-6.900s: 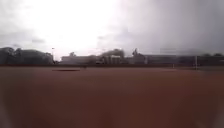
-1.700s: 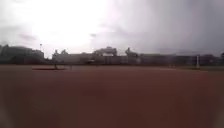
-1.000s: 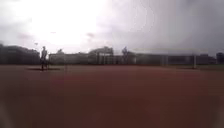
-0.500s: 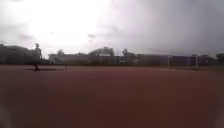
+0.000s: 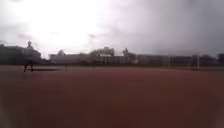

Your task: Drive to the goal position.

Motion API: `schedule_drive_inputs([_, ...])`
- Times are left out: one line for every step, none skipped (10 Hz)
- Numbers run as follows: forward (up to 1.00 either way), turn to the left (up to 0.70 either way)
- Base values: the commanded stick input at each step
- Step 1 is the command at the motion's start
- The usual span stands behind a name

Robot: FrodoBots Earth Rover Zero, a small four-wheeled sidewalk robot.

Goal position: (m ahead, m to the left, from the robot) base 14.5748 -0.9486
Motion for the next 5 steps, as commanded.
schedule_drive_inputs([0.5, 0.0])
schedule_drive_inputs([0.5, 0.0])
schedule_drive_inputs([0.5, 0.0])
schedule_drive_inputs([0.5, 0.0])
schedule_drive_inputs([0.5, 0.0])
